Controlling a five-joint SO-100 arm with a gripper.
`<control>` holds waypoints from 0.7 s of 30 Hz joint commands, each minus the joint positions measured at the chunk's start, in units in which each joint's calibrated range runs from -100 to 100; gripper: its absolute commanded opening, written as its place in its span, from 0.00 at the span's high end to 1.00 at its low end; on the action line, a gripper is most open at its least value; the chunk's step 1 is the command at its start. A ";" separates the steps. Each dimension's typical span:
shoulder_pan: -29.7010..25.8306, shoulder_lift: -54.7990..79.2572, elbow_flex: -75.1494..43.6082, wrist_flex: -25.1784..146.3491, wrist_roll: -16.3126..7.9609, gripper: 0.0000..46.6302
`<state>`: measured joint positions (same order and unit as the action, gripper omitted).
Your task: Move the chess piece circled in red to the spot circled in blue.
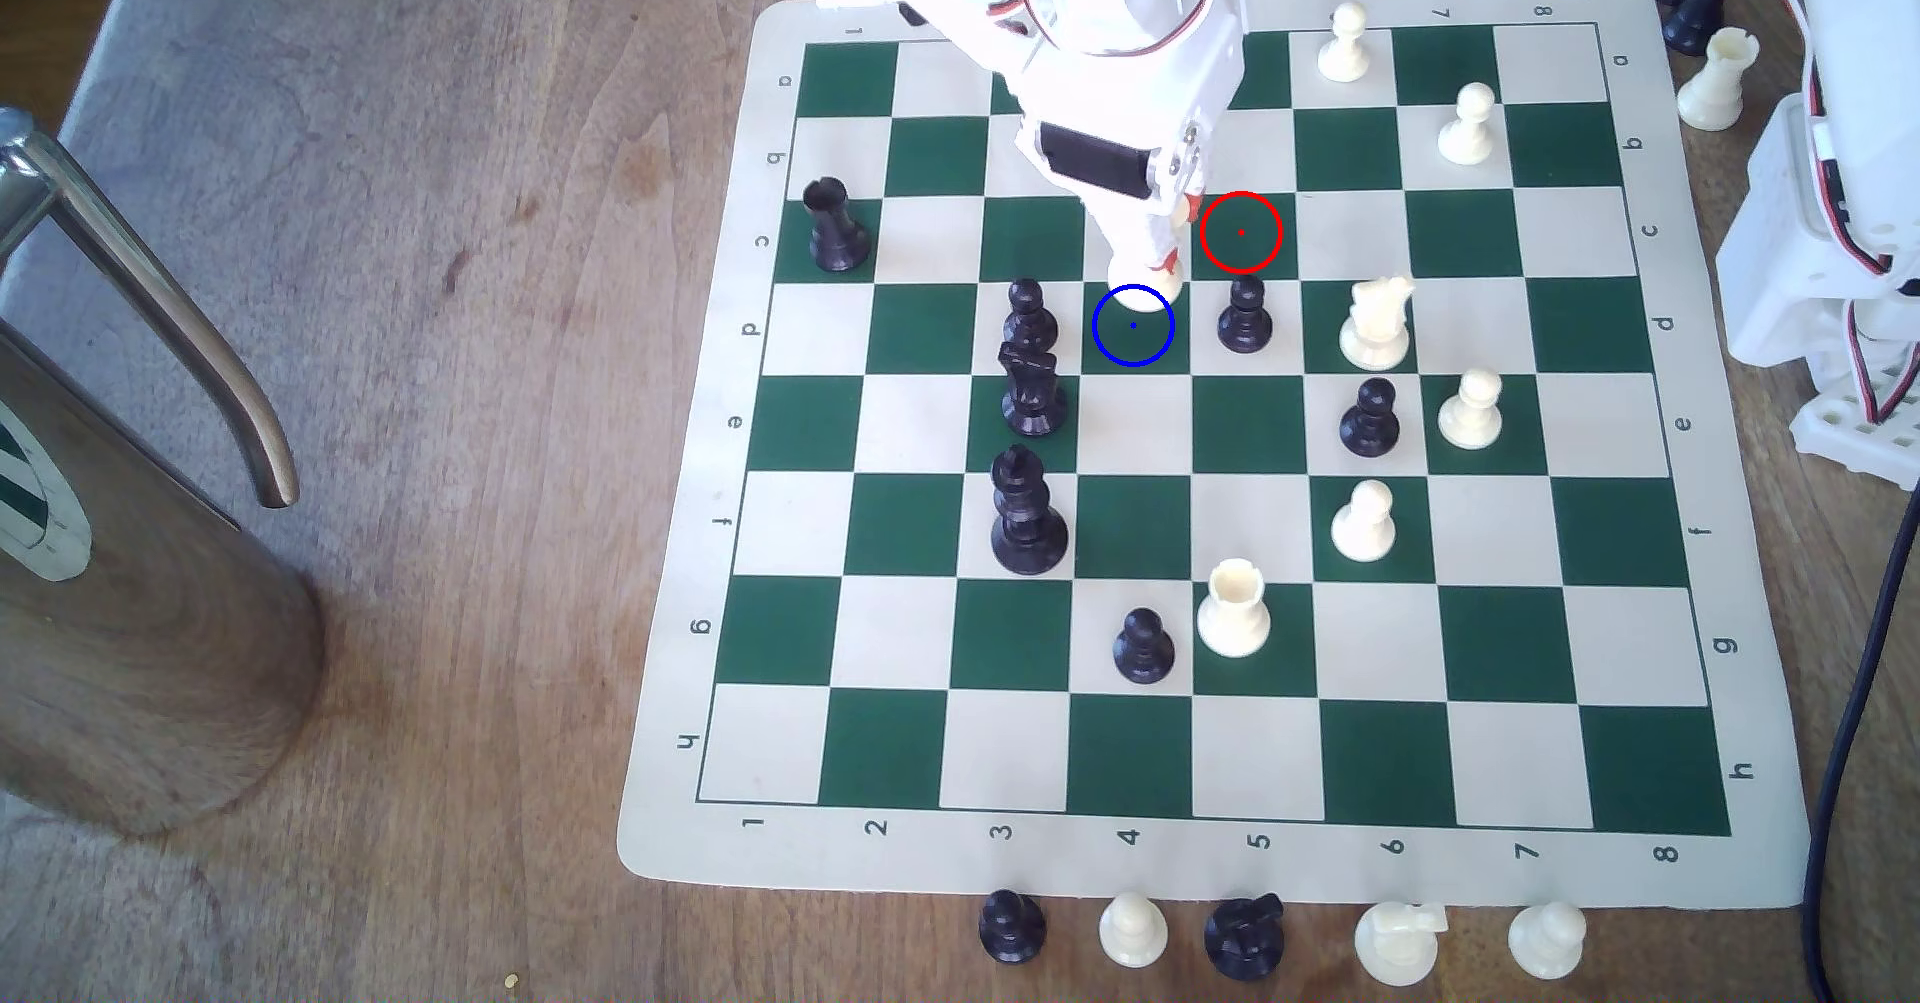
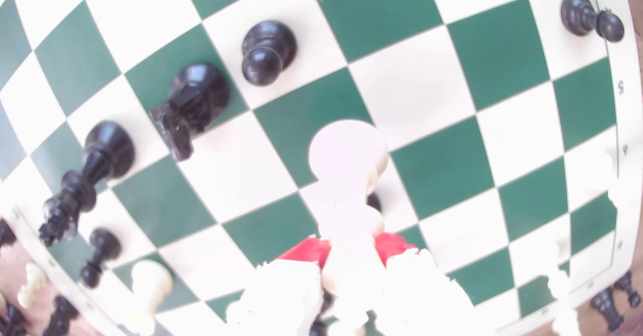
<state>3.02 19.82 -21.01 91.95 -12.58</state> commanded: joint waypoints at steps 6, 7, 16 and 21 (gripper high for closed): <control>-0.40 -0.04 -4.37 -1.70 -0.39 0.99; -0.40 0.30 -4.46 -1.70 -0.44 0.99; -1.03 1.75 -5.10 -1.86 -0.68 0.99; -1.81 1.58 -5.46 -1.86 -0.73 0.99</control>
<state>1.84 23.17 -21.28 90.12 -13.02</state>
